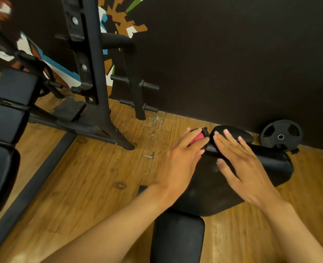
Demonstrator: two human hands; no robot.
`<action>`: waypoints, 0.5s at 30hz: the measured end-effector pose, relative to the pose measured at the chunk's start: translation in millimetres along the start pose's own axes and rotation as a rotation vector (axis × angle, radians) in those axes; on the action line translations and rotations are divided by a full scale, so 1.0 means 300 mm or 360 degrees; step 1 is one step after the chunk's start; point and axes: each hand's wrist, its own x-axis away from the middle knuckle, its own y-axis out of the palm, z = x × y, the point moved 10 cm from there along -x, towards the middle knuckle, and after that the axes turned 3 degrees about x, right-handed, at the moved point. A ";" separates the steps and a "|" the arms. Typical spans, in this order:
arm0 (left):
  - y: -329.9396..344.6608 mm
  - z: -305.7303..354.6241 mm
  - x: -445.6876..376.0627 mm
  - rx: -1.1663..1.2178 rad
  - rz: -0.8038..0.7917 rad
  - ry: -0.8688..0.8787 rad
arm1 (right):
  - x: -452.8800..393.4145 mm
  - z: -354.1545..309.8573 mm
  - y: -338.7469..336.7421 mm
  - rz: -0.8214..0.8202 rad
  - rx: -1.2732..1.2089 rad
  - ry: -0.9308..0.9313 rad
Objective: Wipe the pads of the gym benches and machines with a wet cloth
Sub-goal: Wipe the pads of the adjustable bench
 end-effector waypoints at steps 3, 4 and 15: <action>-0.025 -0.059 0.039 0.0083 0.0088 0.0076 | -0.036 -0.042 0.012 -0.0022 0.0031 -0.0007; -0.022 -0.069 0.042 0.0113 0.0082 0.0089 | -0.048 -0.059 0.018 -0.0043 0.0061 -0.0018; 0.024 -0.184 -0.035 0.0616 -0.0149 0.0153 | -0.096 -0.161 0.029 -0.0170 0.0323 0.0093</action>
